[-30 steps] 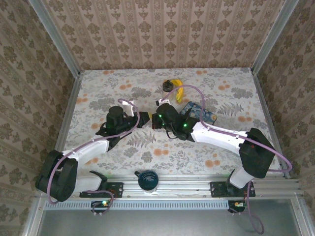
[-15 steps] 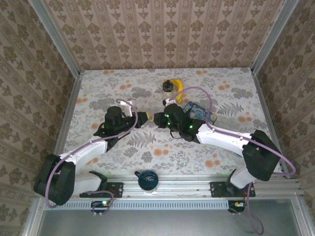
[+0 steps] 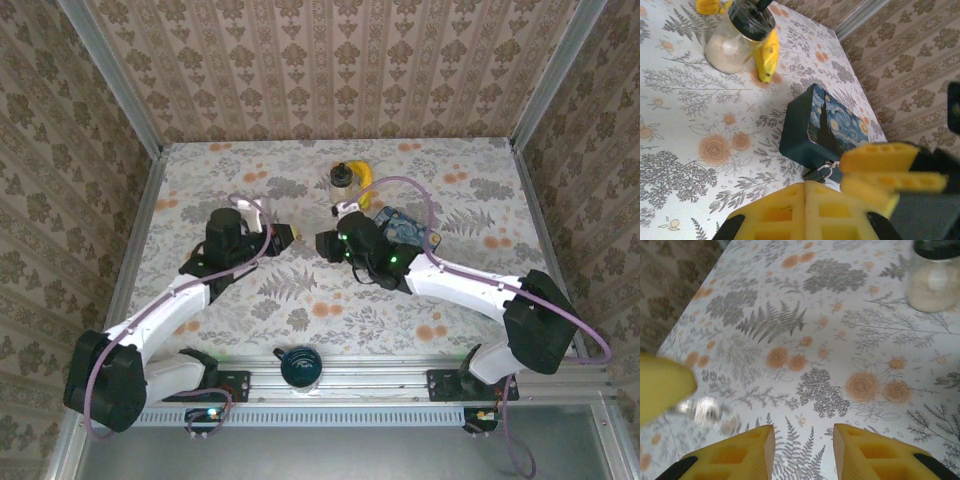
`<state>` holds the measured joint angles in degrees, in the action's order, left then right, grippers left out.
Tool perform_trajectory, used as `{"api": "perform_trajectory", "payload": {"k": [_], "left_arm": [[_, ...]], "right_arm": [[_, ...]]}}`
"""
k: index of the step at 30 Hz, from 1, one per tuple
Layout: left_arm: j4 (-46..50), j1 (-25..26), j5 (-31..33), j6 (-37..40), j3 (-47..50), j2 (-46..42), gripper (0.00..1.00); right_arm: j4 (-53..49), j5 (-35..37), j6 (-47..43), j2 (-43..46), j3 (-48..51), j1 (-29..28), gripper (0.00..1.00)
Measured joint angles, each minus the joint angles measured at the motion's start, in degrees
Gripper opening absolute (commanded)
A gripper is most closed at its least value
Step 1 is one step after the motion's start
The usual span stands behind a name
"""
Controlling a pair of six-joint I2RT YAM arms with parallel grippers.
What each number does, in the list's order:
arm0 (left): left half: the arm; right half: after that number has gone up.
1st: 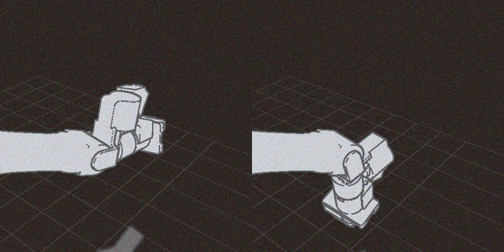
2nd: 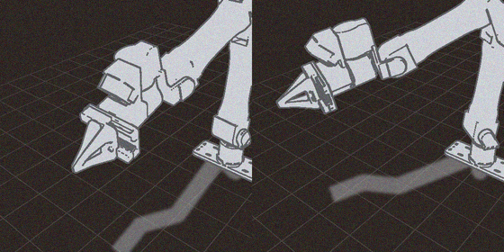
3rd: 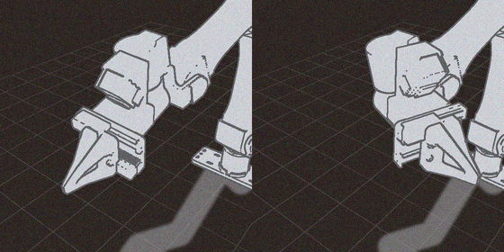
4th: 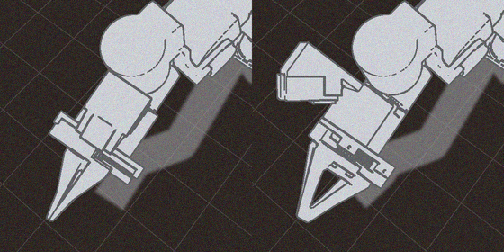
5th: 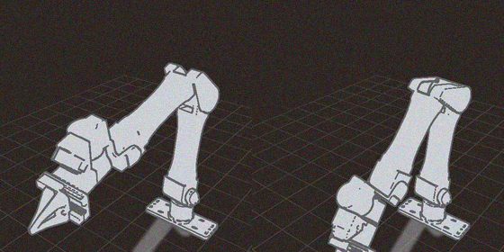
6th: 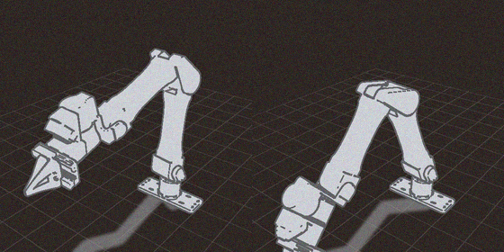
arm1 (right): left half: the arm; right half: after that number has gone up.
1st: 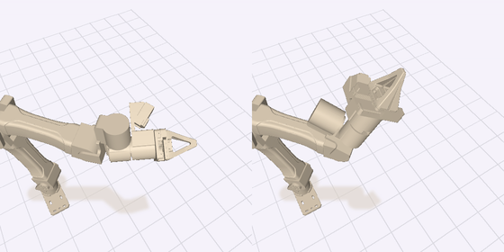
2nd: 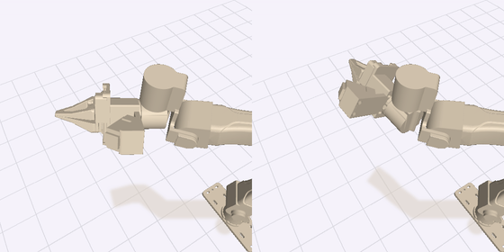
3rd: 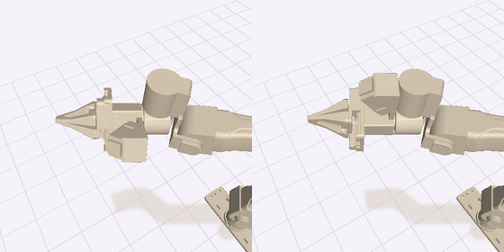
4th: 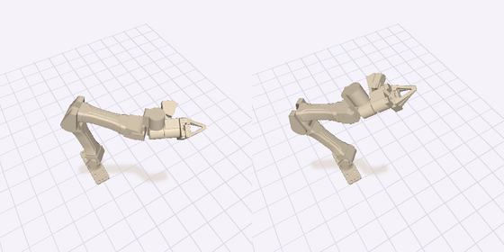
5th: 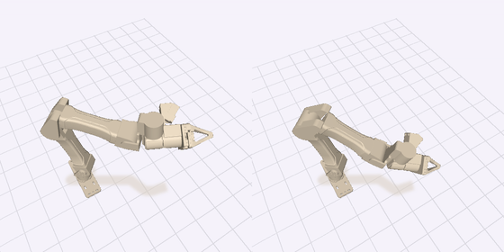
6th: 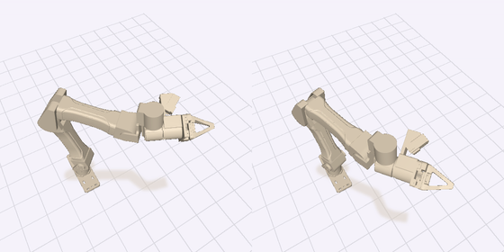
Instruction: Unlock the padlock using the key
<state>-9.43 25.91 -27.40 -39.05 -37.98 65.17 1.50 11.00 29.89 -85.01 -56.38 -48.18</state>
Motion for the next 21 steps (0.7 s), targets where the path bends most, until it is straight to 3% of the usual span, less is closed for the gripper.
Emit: {"api": "perform_trajectory", "payload": {"k": [9, 21], "left_arm": [[13.81, -6.27, -5.84, -2.47, -7.87, 0.02, 0.00], [20.24, -7.61, -11.96, -3.02, -8.33, -0.20, 0.00]], "right_arm": [[11.78, 3.96, -21.03, -1.36, 3.23, -8.22, 0.36], [22.23, 11.32, -43.28, -10.10, 0.94, -12.52, 0.37]]}}
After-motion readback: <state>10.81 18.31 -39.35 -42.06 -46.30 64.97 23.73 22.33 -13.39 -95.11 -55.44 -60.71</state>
